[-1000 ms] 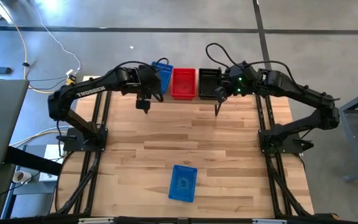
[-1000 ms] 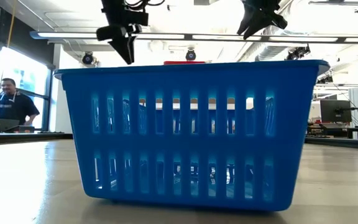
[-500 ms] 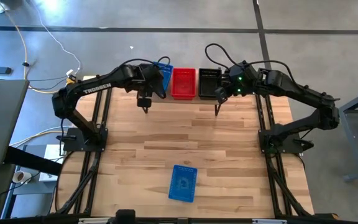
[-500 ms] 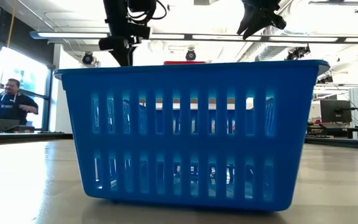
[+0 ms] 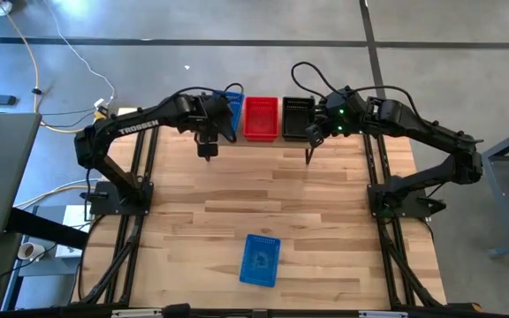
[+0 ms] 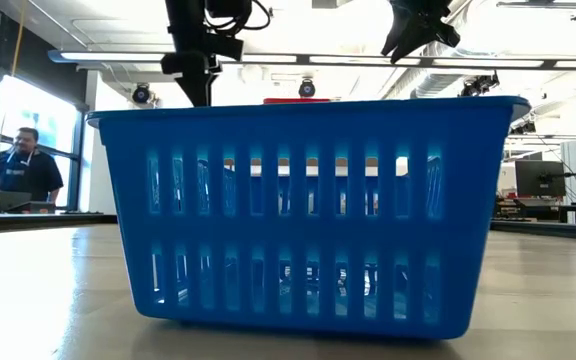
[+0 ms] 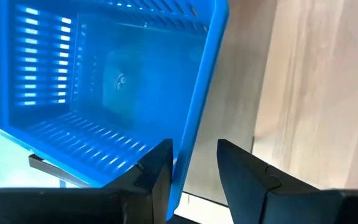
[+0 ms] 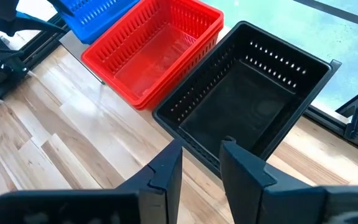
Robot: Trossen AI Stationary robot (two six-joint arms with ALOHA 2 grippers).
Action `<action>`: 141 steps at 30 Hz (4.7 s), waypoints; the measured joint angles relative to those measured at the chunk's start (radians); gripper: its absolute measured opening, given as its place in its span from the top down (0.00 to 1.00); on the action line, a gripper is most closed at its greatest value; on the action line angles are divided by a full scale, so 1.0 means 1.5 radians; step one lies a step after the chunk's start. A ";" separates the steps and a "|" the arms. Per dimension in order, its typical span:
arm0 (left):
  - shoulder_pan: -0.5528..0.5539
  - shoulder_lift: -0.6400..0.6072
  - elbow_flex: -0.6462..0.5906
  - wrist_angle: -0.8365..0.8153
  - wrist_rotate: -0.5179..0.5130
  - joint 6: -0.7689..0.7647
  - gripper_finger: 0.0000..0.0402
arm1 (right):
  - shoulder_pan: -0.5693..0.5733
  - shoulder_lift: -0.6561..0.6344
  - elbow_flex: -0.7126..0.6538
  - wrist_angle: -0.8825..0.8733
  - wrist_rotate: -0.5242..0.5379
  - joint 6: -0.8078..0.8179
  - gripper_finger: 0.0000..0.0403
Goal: Stack baskets on shelf by color
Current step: Adjust the blue baskets on the shelf, then stack the blue basket into the blue baskets on the shelf
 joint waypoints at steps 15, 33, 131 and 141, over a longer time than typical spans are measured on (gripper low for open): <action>-0.037 0.000 0.000 -0.028 -0.007 -0.036 0.71 | 0.000 0.000 0.000 0.000 0.001 -0.005 0.77; -0.046 -0.001 0.000 -0.027 -0.009 -0.051 0.71 | 0.000 0.000 0.000 0.000 0.001 -0.005 0.77; -0.359 -0.295 -0.078 -0.027 -0.007 -0.470 0.71 | 0.561 0.410 -0.002 0.168 -0.068 0.910 0.62; -0.359 -0.295 -0.078 -0.027 -0.007 -0.470 0.71 | 0.561 0.458 -0.002 0.195 -0.067 0.921 0.63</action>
